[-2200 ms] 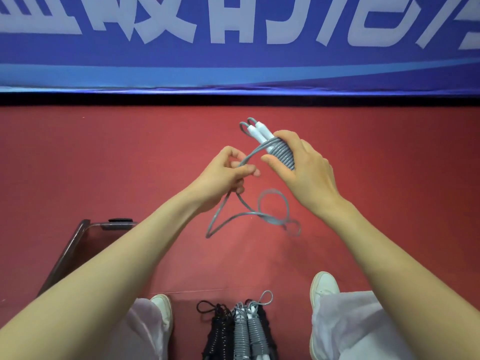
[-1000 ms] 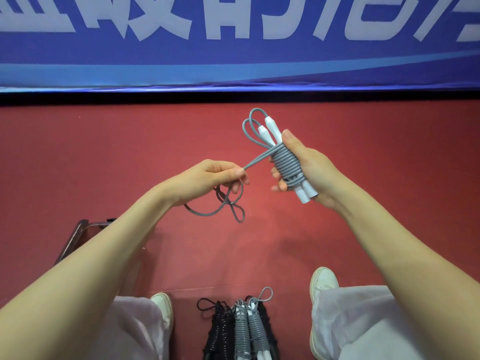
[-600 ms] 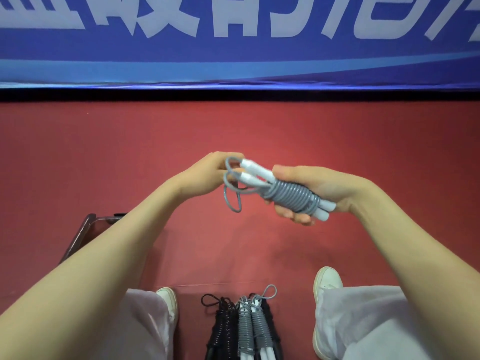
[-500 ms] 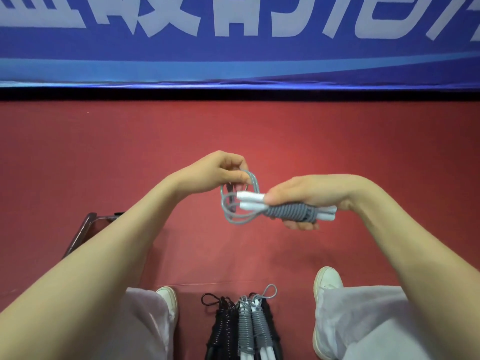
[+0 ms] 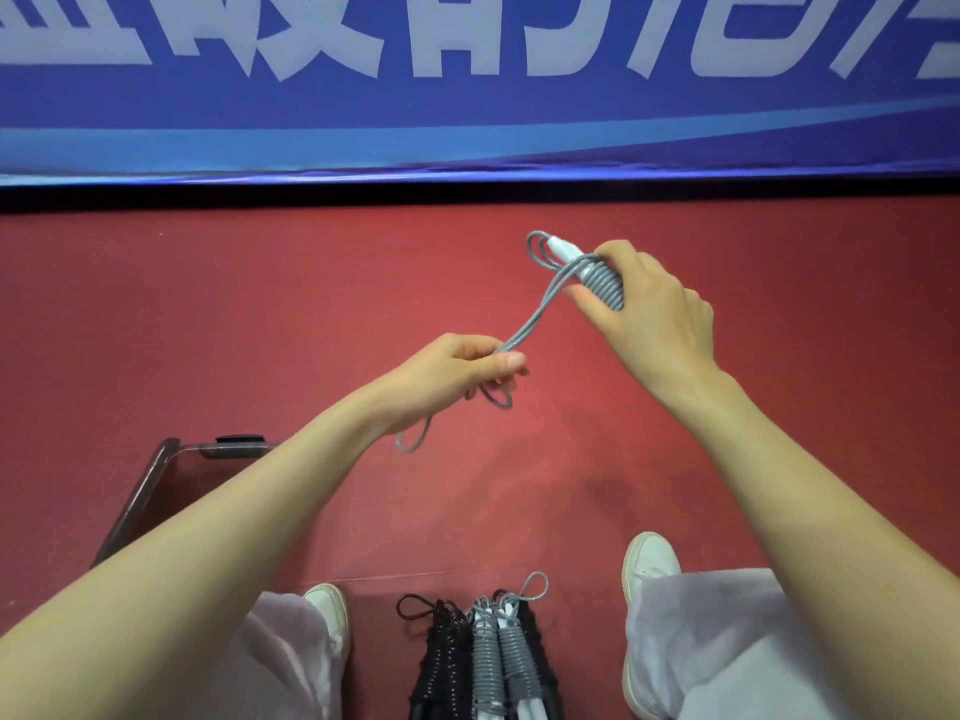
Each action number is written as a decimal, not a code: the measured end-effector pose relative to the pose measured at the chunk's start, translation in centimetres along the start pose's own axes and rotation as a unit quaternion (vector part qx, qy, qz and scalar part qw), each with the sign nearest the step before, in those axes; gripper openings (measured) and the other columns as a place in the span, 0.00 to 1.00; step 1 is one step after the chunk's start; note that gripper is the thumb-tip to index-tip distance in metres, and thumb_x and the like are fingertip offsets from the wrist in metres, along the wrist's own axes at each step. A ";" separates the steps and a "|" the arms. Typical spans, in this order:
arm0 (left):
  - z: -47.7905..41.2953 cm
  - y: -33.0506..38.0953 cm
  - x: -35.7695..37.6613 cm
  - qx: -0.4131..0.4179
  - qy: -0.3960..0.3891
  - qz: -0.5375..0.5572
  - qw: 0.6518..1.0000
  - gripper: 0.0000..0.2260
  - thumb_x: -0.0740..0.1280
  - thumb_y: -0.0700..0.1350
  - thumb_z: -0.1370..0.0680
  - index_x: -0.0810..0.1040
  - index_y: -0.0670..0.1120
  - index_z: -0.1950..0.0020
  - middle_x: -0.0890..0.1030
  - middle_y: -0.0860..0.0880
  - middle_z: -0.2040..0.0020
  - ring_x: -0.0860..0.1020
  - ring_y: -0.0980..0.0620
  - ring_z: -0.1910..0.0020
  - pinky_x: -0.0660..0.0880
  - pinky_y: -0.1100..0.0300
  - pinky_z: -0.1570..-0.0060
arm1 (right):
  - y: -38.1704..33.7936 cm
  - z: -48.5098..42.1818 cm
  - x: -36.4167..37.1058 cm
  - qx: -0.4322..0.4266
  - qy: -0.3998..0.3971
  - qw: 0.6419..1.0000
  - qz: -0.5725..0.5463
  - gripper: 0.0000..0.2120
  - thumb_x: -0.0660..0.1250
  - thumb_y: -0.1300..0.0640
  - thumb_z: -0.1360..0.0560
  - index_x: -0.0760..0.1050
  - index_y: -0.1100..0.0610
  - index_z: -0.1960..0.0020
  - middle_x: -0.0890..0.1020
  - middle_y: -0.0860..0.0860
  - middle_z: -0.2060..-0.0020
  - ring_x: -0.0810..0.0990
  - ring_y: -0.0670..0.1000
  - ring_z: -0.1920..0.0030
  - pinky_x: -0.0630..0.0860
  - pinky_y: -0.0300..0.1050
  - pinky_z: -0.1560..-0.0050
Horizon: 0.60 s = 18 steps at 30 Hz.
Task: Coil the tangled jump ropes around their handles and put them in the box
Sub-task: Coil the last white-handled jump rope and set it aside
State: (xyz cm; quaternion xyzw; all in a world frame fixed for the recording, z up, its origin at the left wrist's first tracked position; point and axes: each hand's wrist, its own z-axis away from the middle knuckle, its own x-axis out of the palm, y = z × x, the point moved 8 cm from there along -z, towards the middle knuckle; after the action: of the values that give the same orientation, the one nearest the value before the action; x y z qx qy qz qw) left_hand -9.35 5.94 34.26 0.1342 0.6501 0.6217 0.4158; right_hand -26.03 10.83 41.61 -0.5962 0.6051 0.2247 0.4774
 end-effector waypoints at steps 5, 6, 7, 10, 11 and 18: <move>-0.6 0.1 -1.6 0.010 0.113 -0.178 0.978 0.15 0.70 0.58 0.25 0.80 0.53 0.42 0.76 0.60 0.37 0.72 0.62 0.37 0.50 0.49 0.26 | -2.9 1.1 1.1 -0.109 0.003 0.990 0.095 0.21 0.61 0.40 0.23 0.70 0.51 0.35 0.76 0.53 0.48 0.80 0.62 0.51 0.65 0.49 0.63; -0.4 0.5 -1.9 0.015 0.139 -0.216 0.966 0.17 0.69 0.57 0.25 0.78 0.52 0.39 0.74 0.59 0.35 0.71 0.60 0.35 0.44 0.48 0.25 | -3.3 1.2 1.4 -0.128 0.002 0.987 0.102 0.21 0.62 0.41 0.23 0.70 0.51 0.35 0.77 0.53 0.49 0.80 0.61 0.51 0.65 0.48 0.65; -0.4 0.8 -2.2 0.030 0.154 -0.222 0.962 0.19 0.69 0.56 0.25 0.76 0.52 0.36 0.75 0.57 0.34 0.71 0.58 0.35 0.44 0.48 0.25 | -3.7 1.4 1.8 -0.148 0.002 0.984 0.103 0.21 0.62 0.41 0.23 0.72 0.52 0.36 0.77 0.53 0.50 0.80 0.61 0.53 0.65 0.48 0.66; -0.3 0.8 -1.8 0.069 0.110 -0.119 0.984 0.14 0.73 0.51 0.26 0.78 0.54 0.41 0.79 0.57 0.39 0.76 0.60 0.39 0.67 0.55 0.33 | -4.5 2.0 2.2 -0.188 0.015 0.979 0.082 0.19 0.63 0.41 0.26 0.76 0.53 0.42 0.78 0.52 0.58 0.80 0.59 0.63 0.67 0.45 0.73; -0.2 0.8 -1.7 0.069 0.092 -0.079 0.990 0.11 0.73 0.50 0.26 0.80 0.53 0.45 0.82 0.56 0.43 0.77 0.60 0.41 0.71 0.55 0.36 | -4.7 2.1 2.0 -0.192 0.028 0.978 0.072 0.20 0.61 0.40 0.27 0.77 0.53 0.44 0.78 0.52 0.60 0.80 0.58 0.65 0.66 0.43 0.75; 0.0 0.8 -2.1 0.043 0.117 0.152 0.981 0.06 0.61 0.32 0.23 0.68 0.43 0.53 0.83 0.48 0.59 0.81 0.51 0.65 0.76 0.60 0.63 | -4.3 1.9 1.4 -0.151 0.044 0.986 0.062 0.20 0.68 0.42 0.26 0.75 0.53 0.39 0.78 0.53 0.54 0.81 0.60 0.59 0.64 0.44 0.69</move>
State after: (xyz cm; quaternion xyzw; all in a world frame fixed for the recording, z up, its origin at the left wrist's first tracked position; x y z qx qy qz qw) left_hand -8.29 4.64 35.75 0.1756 0.6925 0.6603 0.2316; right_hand -21.14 10.89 40.86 -0.6320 0.6207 0.3165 0.3395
